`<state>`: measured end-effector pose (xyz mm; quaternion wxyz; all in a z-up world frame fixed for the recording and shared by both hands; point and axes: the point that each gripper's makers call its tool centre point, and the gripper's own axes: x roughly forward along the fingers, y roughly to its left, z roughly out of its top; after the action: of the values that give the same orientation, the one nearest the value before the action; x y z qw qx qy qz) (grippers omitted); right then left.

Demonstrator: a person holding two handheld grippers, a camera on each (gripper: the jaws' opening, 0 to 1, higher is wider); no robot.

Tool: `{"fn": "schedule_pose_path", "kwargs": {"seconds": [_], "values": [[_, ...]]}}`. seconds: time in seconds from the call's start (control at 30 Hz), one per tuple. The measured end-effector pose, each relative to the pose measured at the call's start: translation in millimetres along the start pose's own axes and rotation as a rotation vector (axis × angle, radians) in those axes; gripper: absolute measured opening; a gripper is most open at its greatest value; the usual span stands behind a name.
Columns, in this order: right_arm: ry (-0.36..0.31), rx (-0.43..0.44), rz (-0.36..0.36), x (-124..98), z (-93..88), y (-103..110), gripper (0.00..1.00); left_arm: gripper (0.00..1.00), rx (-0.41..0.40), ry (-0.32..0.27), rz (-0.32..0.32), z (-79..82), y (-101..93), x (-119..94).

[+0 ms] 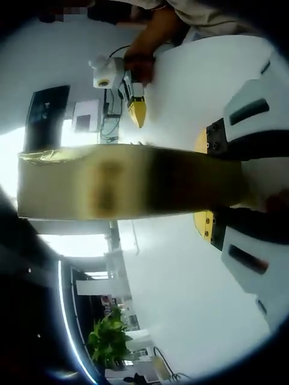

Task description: Extract single mask from mask box in order stack masks on table

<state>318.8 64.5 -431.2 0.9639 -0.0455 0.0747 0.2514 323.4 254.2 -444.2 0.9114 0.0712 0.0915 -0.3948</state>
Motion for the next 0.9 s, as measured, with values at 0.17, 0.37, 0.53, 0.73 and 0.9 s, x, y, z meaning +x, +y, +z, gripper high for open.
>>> {"fn": "schedule_pose_path", "kwargs": {"seconds": [0.17, 0.37, 0.53, 0.73, 0.9], "values": [[-0.038, 0.037, -0.002, -2.6, 4.9, -5.0, 0.0, 0.2, 0.001, 0.0, 0.001, 0.3, -0.8, 0.3], [-0.046, 0.012, -0.008, -2.5, 5.0, -8.6, 0.0, 0.2, -0.002, 0.001, 0.004, 0.6, -1.7, 0.5], [-0.046, -0.007, 0.002, -2.8, 4.8, -6.8, 0.0, 0.2, 0.008, 0.0, 0.008, 0.9, -1.9, 0.1], [-0.033, -0.04, -0.006, -3.4, 3.2, -4.2, 0.0, 0.2, 0.011, -0.001, 0.007, 1.6, -3.9, 0.1], [-0.012, -0.109, -0.021, -3.2, 1.0, -0.1, 0.0, 0.2, 0.011, -0.001, 0.008, 1.6, -5.1, 0.5]]}}
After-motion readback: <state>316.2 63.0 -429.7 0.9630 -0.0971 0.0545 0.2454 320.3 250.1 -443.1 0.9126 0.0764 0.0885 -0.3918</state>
